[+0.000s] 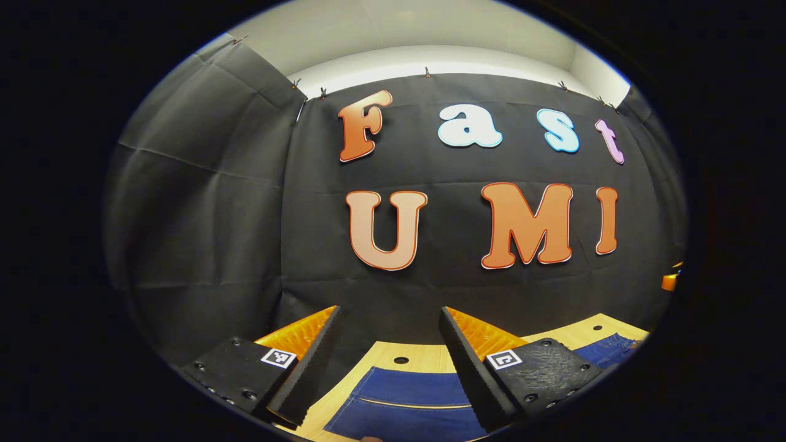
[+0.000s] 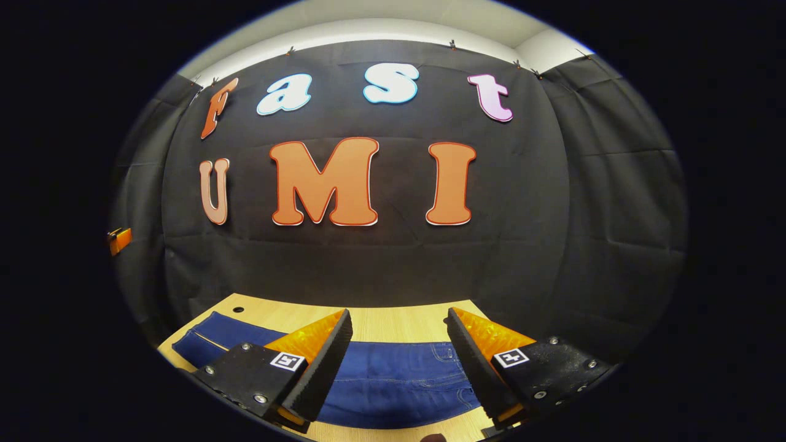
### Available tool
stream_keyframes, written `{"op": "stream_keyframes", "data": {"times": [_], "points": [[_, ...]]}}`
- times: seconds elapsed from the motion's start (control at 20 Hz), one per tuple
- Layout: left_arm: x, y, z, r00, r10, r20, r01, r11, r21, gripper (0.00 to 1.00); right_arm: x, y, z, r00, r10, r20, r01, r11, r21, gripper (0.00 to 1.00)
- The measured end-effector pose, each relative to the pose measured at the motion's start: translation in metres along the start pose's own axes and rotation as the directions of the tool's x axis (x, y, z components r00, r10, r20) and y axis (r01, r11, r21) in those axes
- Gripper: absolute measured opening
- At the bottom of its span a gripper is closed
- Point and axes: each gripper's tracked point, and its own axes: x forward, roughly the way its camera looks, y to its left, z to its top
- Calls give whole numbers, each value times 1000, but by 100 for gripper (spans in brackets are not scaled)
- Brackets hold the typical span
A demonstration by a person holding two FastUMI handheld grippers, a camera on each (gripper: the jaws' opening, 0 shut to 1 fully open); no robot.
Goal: Grasp the waist and the cuffs of the jeans and fold them to make the two legs overlap; first hold the waist and fold one-third of the jeans toward the cuffs, then hold the cuffs and fold the remaining one-third in the same direction to finish folding.
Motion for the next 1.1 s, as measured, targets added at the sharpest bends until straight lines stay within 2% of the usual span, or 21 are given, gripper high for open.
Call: {"op": "stream_keyframes", "data": {"times": [0.2, 0.3, 0.35, 0.45, 0.55, 0.65, 0.7, 0.75, 0.85, 0.95, 1.05, 1.1], "points": [[3, -3, -6, 1000, -13, -8, 13, 1000, 9, 97, 1, 2, -4, 1000, 2, -14, -2, 1000, -11, 96], [6, 0, -9, 1000, -5, -12, 6, 999, 49, 94, 5, 4, -8, 1000, 7, -24, -7, 1000, -13, 96], [7, 1, -10, 1000, -7, -14, 8, 997, 77, 95, 6, 7, -10, 1000, 12, -29, -13, 1000, -10, 100], [7, 8, -17, 1000, -2, -22, 6, 984, 181, 98, 12, 14, -17, 999, 27, -44, -27, 1000, 1, 96], [8, 13, -28, 1000, -1, -22, 8, 943, 333, 100, 18, 21, -26, 997, 40, -70, -40, 999, 4, 96], [11, 6, -50, 998, -37, -51, 57, 865, 498, 100, 26, 31, -34, 994, 57, -93, -57, 998, 1, 96], [7, 0, -68, 994, -70, -80, 104, 816, 569, 98, 29, 36, -37, 993, 64, -102, -65, 998, -2, 96], [0, -9, -88, 987, -119, -111, 162, 764, 625, 100, 32, 40, -41, 991, 70, -110, -71, 997, -4, 96], [-25, -21, -146, 960, -174, -221, 281, 646, 710, 98, 39, 53, -48, 987, 90, -132, -90, 996, 4, 96], [-42, -23, -195, 925, -209, -316, 379, 519, 766, 100, 44, 65, -57, 982, 113, -153, -112, 994, 15, 100], [-59, -19, -240, 885, -236, -402, 465, 383, 798, 98, 46, 74, -71, 976, 125, -179, -125, 992, 12, 100], [-67, -17, -264, 861, -246, -444, 505, 324, 800, 97, 47, 77, -79, 972, 126, -197, -127, 992, 7, 96]]}}
